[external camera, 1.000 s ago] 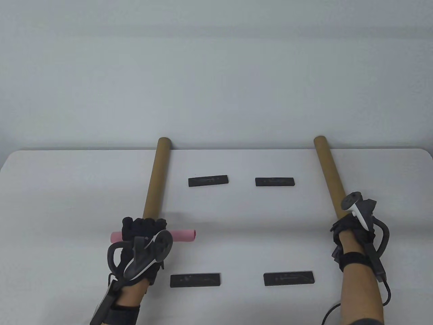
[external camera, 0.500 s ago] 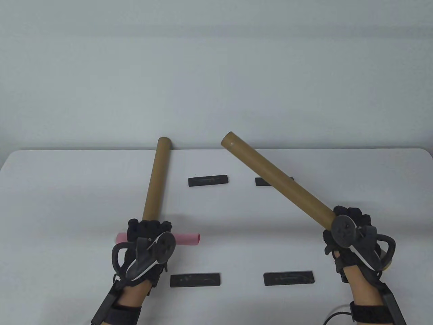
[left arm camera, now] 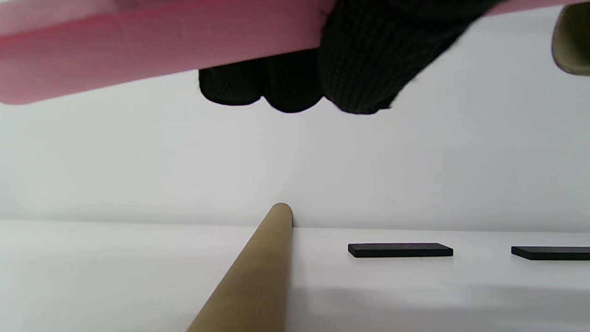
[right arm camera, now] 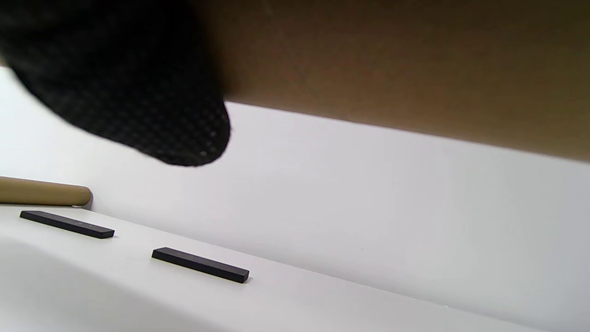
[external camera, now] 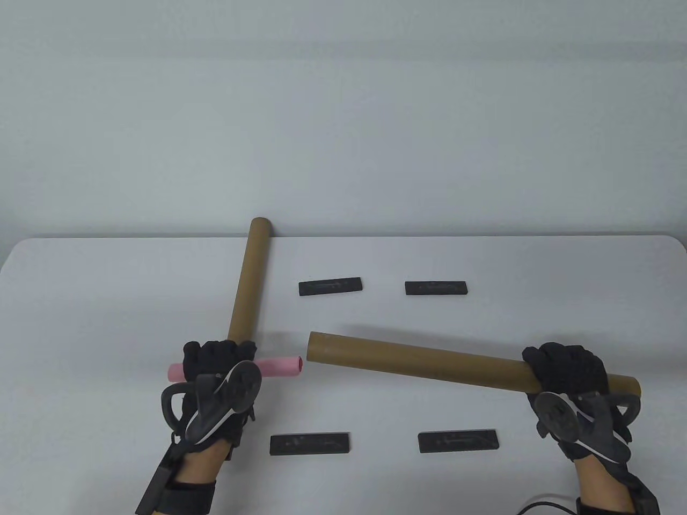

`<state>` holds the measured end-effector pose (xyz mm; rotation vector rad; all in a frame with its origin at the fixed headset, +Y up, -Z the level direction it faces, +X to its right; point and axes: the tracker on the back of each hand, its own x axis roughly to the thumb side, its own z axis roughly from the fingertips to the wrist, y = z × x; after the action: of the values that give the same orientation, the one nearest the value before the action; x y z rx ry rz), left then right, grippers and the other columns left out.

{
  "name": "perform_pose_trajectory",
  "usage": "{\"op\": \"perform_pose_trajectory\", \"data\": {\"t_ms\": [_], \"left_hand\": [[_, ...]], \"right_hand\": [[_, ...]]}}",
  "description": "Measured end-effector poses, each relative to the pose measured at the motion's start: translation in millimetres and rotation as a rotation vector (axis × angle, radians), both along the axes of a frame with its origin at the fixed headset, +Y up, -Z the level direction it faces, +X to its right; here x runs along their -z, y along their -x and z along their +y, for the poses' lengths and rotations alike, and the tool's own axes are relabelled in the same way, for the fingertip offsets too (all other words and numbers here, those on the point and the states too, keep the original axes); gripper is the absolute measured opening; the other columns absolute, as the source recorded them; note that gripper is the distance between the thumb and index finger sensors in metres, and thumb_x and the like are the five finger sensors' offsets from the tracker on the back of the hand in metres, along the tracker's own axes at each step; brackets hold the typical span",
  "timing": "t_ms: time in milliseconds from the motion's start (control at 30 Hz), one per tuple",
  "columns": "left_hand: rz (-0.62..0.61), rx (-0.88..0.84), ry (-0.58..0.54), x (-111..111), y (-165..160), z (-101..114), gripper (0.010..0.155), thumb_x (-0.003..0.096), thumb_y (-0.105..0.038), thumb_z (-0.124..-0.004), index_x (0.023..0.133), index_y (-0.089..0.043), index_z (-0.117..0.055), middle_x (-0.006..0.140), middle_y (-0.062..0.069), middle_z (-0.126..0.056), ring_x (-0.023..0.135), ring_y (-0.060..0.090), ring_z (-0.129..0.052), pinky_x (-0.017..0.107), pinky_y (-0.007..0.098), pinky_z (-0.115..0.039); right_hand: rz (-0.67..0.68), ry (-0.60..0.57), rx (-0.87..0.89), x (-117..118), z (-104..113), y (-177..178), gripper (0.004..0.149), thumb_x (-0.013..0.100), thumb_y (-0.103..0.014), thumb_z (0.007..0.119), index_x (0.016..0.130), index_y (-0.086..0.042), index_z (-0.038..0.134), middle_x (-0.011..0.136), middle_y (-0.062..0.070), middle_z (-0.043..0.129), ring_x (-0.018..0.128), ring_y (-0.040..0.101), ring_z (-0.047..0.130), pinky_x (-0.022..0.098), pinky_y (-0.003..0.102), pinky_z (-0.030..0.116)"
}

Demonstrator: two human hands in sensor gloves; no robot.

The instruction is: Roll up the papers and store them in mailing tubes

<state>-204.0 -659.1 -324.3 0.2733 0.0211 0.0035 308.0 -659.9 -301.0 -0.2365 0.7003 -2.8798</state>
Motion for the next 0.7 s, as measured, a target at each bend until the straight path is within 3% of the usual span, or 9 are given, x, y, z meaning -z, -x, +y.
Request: {"op": "perform_pose_trajectory", "data": {"t_ms": [300,433,567,700], "left_hand": [[-0.032,0.054,-0.026,-2,-8,0,0.044,0.0417,-0.039,-0.086,0.085,-0.038,-0.081,0.085,-0.002,-0.089,0.089,0.026,-0.089,0.076,0.058,-0.054],[-0.131,0.109,-0.041,-8,-24,3,0.048,0.0412,-0.040,-0.087,0.089,-0.039,-0.078,0.080,-0.004,-0.091,0.077,0.022,-0.094,0.075,0.057,-0.055],[-0.249,0.162,-0.045,-14,-42,3,0.068,0.0386,-0.043,-0.090,0.100,-0.030,-0.064,0.081,-0.006,-0.088,0.072,0.016,-0.095,0.075,0.054,-0.058],[-0.402,0.213,-0.007,-21,-59,1,0.092,0.0359,-0.047,-0.092,0.108,-0.018,-0.043,0.095,0.001,-0.075,0.078,0.017,-0.090,0.076,0.056,-0.055]], "right_hand": [[0.059,0.004,0.000,-2,0,13,0.066,0.035,-0.039,0.105,0.093,-0.032,0.072,0.093,0.000,0.078,0.082,0.033,0.085,0.069,0.060,0.071],[0.069,0.012,-0.011,-2,-2,19,0.066,0.036,-0.039,0.105,0.093,-0.032,0.072,0.093,0.000,0.078,0.082,0.033,0.085,0.069,0.060,0.071],[0.071,0.015,-0.011,-2,-2,19,0.066,0.036,-0.039,0.105,0.093,-0.032,0.072,0.094,0.000,0.078,0.082,0.033,0.084,0.069,0.060,0.071],[0.075,0.014,-0.013,-2,-2,18,0.066,0.036,-0.039,0.105,0.093,-0.032,0.073,0.093,0.000,0.078,0.082,0.033,0.085,0.069,0.060,0.071]]}}
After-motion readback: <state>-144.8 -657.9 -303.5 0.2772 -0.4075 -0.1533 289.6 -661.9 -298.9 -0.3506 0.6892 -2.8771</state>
